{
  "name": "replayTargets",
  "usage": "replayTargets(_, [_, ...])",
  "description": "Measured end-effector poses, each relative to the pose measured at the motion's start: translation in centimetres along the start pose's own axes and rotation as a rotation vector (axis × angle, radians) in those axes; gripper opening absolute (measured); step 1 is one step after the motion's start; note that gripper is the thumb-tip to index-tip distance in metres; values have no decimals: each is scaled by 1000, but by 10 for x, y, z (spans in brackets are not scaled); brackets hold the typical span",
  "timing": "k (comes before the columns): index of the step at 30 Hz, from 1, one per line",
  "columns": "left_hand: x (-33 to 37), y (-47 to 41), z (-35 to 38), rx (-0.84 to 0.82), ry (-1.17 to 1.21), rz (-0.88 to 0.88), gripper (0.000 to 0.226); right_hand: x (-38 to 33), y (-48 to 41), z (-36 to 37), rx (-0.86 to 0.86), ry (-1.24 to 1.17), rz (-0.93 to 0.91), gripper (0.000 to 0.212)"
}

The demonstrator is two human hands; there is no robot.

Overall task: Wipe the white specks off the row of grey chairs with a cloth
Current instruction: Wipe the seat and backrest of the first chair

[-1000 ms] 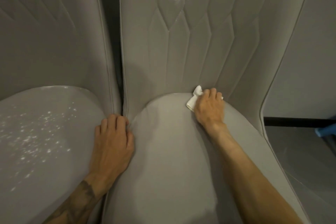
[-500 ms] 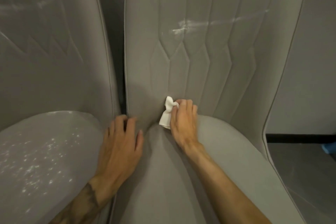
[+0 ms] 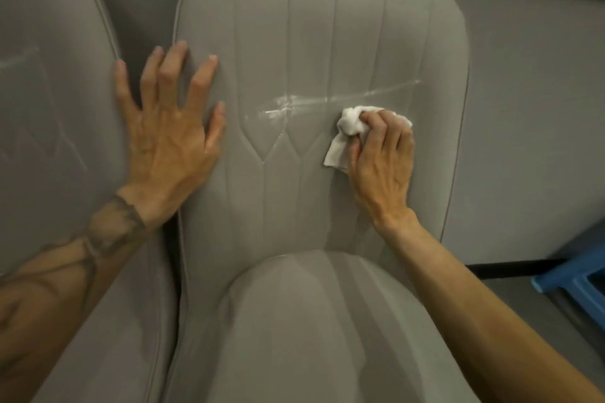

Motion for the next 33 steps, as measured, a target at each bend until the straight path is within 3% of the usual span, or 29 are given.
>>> replayTargets(7, [-15,-3,14,100,-23,50,58,34,-85,-2,212,85,143,29])
replayTargets(11, [-18,-2,16,136,-21,57,59,5,-20,9,18,39,-176,27])
replayTargets(13, [-17,1,16,140,-17,49,59,16,-25,4,24,53,-277,26])
replayTargets(15, [-15,3,14,141,-19,40,59,31,-67,-1,121,77,-173,26])
replayTargets(18, [-11,6,13,131,-12,11,59,34,-119,-4,275,70,135,27])
replayTargets(20, [-9,9,13,135,-11,3,58,10,-94,4,249,0,158,31])
replayTargets(24, [-10,10,14,135,-9,13,58,-24,-3,17,-4,-11,-317,30])
replayTargets(26, [-10,12,14,133,-13,13,58,-7,-18,15,-2,15,-453,33])
replayTargets(28, [-9,14,14,137,-17,16,58,16,-63,11,88,44,-318,27])
replayTargets(31, [-9,15,15,138,-19,20,58,27,-106,2,288,64,56,23])
replayTargets(33, [-9,16,15,140,-10,21,58,6,-81,7,298,7,110,27])
Point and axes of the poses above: each hand's wrist, its own y-axis away from the middle knuckle, its own z-axis out of the palm, x = y × z, the point moved 5 cm from there along -y, towards the middle knuckle, and after that the axes turned 11 degrees about y, right-handed, at the moved point
